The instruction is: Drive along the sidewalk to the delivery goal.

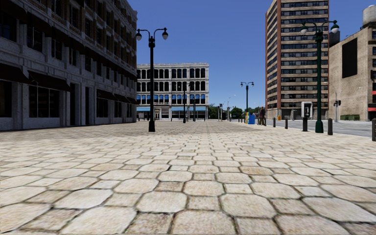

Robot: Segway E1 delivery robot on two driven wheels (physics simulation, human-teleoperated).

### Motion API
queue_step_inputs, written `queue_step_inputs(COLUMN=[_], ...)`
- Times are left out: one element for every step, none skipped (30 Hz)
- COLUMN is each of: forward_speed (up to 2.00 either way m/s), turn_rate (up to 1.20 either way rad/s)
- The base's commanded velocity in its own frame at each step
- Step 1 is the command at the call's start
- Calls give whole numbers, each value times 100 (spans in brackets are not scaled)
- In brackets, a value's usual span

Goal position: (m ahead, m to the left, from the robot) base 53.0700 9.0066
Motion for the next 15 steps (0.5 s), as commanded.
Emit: queue_step_inputs(forward_speed=[164,164,164,164,168,171,171,176,178,185,190,191,191,192,192], turn_rate=[0,0,0,0,0,0,0,0,0,0,0,0,0,0,0])
